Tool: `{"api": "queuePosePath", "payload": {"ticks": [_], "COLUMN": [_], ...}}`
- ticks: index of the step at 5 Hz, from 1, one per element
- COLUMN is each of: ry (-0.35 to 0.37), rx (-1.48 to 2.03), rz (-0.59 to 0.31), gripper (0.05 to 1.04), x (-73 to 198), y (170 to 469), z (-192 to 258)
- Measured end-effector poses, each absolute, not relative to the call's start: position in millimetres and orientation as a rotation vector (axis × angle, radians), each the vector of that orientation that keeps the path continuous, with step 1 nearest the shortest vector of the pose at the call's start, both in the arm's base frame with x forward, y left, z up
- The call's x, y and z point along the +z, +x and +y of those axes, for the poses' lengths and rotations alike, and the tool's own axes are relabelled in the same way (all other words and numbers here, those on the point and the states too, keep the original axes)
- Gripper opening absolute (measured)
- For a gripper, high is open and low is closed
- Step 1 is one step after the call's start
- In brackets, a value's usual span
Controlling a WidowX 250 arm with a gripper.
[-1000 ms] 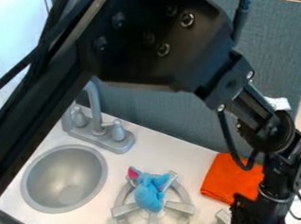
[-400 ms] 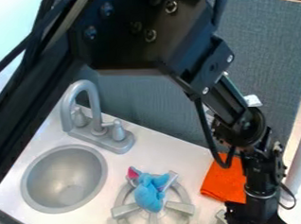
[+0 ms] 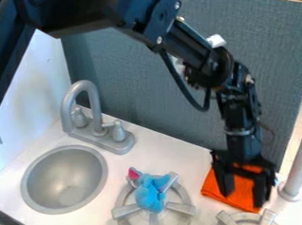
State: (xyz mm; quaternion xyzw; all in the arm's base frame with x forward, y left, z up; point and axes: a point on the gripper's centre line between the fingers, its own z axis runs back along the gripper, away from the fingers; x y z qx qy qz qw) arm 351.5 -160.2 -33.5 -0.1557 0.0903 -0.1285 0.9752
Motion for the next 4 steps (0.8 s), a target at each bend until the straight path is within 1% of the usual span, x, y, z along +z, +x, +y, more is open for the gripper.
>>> {"api": "queuePosePath", "payload": {"ticks": [1,2,3,4], "ry": [-0.245,-0.21,-0.143,-0.086], "rx": [-0.228,-0.19,-0.123,-0.094], "rz": [0.162,0.097,-0.027,-0.092], "gripper": [1.001,1.001,1.001,1.001], "x": [-33.9,-29.9,-34.0,-30.7], "y": [356.2,370.0,389.8,404.3], "z": [-150.8,-147.1,-138.9,-132.7]}}
